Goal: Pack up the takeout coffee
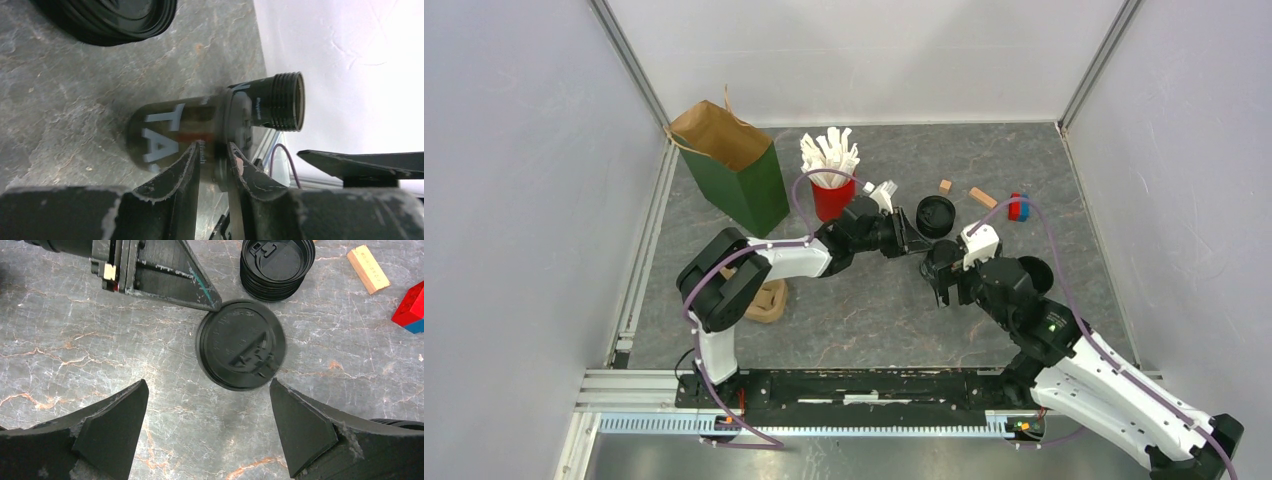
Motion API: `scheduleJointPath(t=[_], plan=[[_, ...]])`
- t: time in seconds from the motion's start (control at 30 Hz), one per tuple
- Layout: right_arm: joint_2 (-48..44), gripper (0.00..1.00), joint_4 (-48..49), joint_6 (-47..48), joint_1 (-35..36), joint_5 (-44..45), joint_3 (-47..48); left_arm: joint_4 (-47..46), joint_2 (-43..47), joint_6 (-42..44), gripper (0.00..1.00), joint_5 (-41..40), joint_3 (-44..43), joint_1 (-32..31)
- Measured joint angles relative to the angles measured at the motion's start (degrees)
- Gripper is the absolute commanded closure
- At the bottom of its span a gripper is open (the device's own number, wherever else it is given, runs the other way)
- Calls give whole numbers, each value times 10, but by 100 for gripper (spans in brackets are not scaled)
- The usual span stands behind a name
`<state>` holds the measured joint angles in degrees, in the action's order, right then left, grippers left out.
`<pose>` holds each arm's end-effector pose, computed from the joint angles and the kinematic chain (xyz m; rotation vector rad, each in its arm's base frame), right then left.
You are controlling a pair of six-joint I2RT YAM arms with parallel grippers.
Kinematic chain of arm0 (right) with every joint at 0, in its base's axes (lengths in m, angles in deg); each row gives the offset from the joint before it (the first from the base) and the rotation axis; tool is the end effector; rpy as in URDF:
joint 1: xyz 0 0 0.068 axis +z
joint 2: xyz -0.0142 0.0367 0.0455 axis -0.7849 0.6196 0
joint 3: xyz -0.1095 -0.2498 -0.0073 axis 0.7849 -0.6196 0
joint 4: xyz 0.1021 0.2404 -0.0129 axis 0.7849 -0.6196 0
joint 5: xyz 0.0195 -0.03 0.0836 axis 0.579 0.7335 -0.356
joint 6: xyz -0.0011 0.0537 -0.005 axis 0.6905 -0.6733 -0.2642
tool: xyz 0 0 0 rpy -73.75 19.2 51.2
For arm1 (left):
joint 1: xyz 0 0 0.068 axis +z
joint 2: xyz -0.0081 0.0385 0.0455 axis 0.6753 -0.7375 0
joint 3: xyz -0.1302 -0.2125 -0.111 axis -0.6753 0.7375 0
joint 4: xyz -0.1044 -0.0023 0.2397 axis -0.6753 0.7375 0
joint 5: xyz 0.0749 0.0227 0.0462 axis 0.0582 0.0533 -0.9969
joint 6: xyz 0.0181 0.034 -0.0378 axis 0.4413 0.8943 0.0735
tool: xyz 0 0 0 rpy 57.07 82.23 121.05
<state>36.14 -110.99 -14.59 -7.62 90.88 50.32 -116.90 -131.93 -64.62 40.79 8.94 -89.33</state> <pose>0.1120 0.0937 0.2623 -0.3674 2.0112 0.3149 0.2724 -0.3081 0.1937 0.0837 2.2118 -1.4541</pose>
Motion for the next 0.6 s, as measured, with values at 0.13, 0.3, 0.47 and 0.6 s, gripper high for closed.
scheduleJointPath(t=[0.13, 0.3, 0.47, 0.6], plan=[[9, 2, 3, -5, 0, 9, -2, 17, -6, 7, 66, -1, 0, -2], [18, 2, 10, -17, 0, 17, -20, 20, -6, 14, 64, -2, 0, -2], [19, 2, 15, -24, 0, 30, -23, 30, -6, 25, 60, -6, 4, -3], [31, 3, 29, -27, 0, 65, -32, 38, -2, 35, 53, -9, 12, -3]])
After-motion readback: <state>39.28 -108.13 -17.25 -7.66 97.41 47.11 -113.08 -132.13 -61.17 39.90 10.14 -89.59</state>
